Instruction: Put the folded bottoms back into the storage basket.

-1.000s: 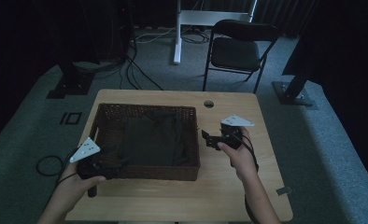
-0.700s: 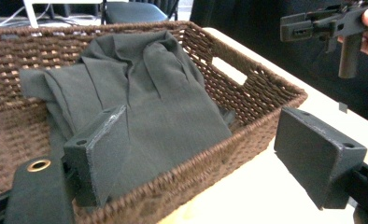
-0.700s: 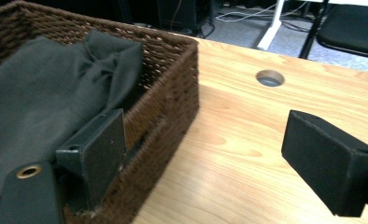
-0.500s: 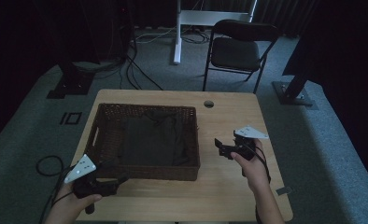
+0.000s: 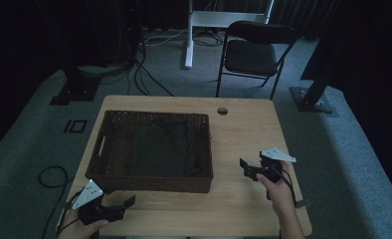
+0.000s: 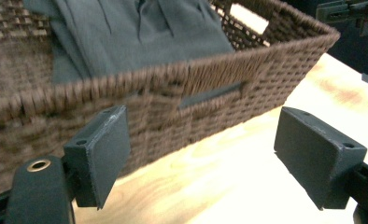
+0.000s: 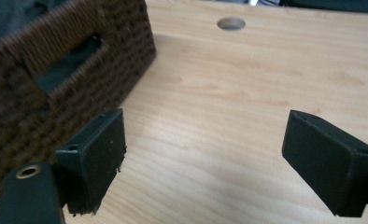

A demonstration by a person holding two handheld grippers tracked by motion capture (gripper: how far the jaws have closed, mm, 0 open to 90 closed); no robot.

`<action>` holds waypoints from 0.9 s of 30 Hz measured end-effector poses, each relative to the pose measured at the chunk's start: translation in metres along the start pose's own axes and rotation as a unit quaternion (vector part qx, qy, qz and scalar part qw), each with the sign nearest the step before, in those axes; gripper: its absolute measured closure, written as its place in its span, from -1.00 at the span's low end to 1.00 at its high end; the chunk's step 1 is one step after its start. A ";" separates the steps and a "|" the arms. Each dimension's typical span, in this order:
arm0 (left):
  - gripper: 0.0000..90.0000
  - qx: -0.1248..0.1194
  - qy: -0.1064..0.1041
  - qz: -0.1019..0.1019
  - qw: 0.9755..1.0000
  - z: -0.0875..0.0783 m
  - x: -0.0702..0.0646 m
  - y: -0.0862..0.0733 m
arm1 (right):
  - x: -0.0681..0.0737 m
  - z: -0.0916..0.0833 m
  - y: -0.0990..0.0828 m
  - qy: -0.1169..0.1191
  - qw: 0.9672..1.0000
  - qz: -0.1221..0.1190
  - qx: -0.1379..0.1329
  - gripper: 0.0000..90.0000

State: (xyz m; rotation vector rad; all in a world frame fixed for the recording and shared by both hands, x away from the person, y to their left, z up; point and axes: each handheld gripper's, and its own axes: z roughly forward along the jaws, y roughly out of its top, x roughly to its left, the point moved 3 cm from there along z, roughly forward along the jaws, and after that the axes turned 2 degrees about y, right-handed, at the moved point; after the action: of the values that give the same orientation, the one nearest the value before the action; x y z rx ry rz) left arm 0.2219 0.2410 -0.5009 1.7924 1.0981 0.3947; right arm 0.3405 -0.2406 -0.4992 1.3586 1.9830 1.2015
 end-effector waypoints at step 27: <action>-0.57 0.059 0.112 -0.004 0.992 0.030 0.031 -0.048 | -0.041 0.010 -0.074 -0.096 0.992 0.016 0.075 -0.71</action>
State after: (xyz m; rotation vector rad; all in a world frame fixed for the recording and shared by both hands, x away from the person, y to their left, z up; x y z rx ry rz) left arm 0.2345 0.2560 -0.5628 1.8785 1.3087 0.5469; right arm 0.3265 -0.2834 -0.5716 1.5227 1.9534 0.9114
